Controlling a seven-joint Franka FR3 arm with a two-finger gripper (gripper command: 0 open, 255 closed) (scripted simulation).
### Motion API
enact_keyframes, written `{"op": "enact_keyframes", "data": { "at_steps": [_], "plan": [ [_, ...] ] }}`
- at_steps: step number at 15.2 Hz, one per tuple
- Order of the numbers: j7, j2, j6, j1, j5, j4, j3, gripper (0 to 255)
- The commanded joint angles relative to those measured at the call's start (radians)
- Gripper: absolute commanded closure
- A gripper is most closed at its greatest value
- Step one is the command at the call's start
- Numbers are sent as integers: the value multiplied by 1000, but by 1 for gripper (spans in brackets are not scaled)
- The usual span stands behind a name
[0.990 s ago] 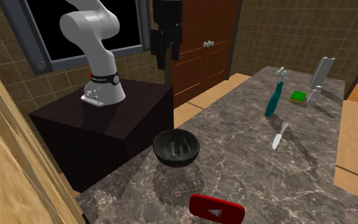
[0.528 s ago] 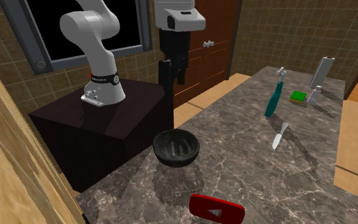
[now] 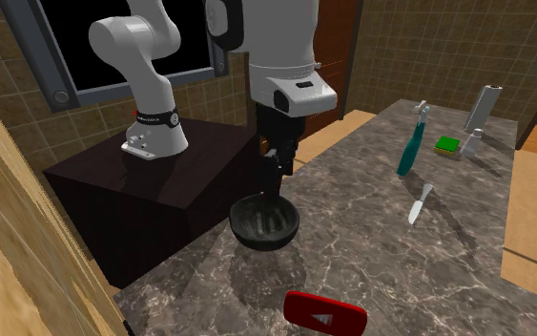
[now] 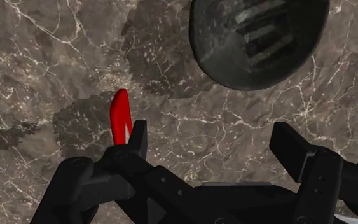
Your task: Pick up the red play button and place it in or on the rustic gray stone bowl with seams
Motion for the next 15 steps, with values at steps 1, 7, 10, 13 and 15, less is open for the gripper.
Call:
{"op": "enact_keyframes", "data": {
  "at_steps": [1, 7, 10, 13, 15],
  "plan": [
    [-57, 78, 22, -27, 46, 56, 10, 0],
    [-174, 310, 45, -122, 143, 272, 64, 0],
    [-211, 425, 41, -169, 170, 401, 90, 0],
    [-227, 490, 43, -193, 182, 470, 105, 0],
    [-230, 512, 57, -198, 188, 477, 111, 0]
  ]
}}
